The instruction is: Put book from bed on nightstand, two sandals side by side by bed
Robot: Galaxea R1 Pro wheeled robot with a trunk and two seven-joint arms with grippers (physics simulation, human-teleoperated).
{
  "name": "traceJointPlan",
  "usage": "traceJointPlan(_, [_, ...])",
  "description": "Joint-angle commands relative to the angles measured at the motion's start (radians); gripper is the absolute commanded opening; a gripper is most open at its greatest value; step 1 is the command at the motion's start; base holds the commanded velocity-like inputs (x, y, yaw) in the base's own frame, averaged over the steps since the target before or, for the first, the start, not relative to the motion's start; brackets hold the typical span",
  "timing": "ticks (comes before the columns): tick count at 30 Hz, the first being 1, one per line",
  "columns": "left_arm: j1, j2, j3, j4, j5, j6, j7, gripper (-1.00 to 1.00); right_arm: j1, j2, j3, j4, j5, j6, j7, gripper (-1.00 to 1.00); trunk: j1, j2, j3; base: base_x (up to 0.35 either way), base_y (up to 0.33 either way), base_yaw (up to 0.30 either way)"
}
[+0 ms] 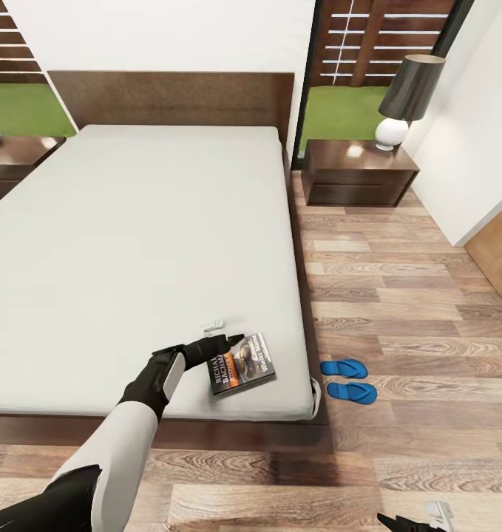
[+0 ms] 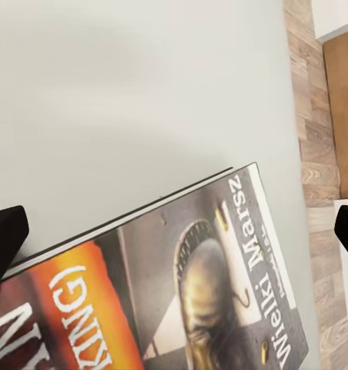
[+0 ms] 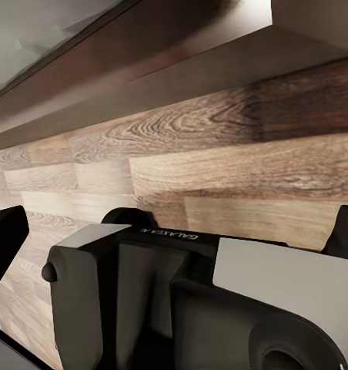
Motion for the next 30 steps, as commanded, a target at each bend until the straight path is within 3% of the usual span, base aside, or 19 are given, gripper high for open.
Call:
traceJointPlan(1, [-0.001,-0.001,0.009,-0.001,-0.001,0.009,-0.006,1.0,0.0,0.0,-0.006,0.0,0.004,0.006,0.005,1.0,0.0,0.0,-0.001,0.0,0.0,0.0])
traceJointPlan(30, [-0.001,-0.001,0.013,-0.001,0.0,0.009,-0.007,1.0,0.0,0.0,-0.006,0.0,0.004,0.006,0.005,1.0,0.0,0.0,-0.001,0.0,0.047,0.0])
